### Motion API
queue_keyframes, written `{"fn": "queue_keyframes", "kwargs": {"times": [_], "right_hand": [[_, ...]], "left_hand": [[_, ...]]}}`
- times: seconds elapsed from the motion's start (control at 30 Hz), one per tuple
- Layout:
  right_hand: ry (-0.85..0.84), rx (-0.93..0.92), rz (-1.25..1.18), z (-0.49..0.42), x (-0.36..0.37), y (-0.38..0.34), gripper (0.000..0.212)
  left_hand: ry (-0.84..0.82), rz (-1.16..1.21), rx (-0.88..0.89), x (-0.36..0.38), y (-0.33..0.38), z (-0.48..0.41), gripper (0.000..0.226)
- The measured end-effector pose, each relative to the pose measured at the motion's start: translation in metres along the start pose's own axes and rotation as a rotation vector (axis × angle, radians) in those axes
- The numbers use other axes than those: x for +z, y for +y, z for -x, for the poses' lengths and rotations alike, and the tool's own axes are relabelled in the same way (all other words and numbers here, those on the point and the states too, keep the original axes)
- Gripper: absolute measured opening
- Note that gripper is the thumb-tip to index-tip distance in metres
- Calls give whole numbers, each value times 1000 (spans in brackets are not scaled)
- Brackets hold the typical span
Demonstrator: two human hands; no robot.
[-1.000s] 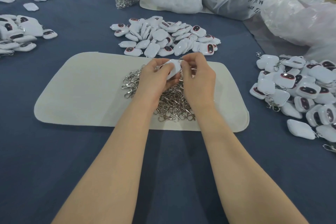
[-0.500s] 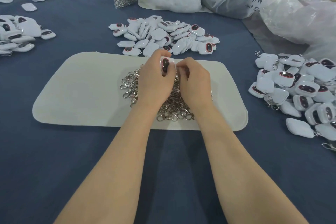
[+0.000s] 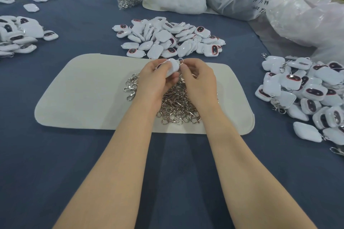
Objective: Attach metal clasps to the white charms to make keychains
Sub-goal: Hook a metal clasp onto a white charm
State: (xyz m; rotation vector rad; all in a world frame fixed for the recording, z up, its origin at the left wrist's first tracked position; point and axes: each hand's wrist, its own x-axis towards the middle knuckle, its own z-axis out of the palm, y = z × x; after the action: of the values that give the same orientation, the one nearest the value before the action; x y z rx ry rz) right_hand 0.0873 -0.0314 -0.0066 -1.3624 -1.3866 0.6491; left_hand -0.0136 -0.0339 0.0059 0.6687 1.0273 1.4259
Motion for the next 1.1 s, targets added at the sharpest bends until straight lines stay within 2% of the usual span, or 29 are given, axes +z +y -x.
{"fn": "queue_keyframes", "kwargs": {"times": [0.17,0.4,0.7,0.83,0.93,1.03,1.1], "right_hand": [[70,-20,-78,2,1,-2,10],[170,-14,-102,3,2,-1,11],[187,-25,-116,3,3,-1,13],[125,-20,-79,1,-1,-3,13],[25,-68,74,0,-6,-2,13],[-59,-112,214,-2,-9,2,13],[-125,-138,303,-3,-9,4,12]], "left_hand": [[-60,-16,-16,2,-1,1,6],[-76,-221,47,4,-7,1,9],[-114,-201,16,4,-5,2,3],[-81,-184,4,2,-2,1,6],[7,-353,125,-1,-3,-1,9],[42,-671,420,-1,-5,2,14],[39,-823,553,-4,-6,5,22]]}}
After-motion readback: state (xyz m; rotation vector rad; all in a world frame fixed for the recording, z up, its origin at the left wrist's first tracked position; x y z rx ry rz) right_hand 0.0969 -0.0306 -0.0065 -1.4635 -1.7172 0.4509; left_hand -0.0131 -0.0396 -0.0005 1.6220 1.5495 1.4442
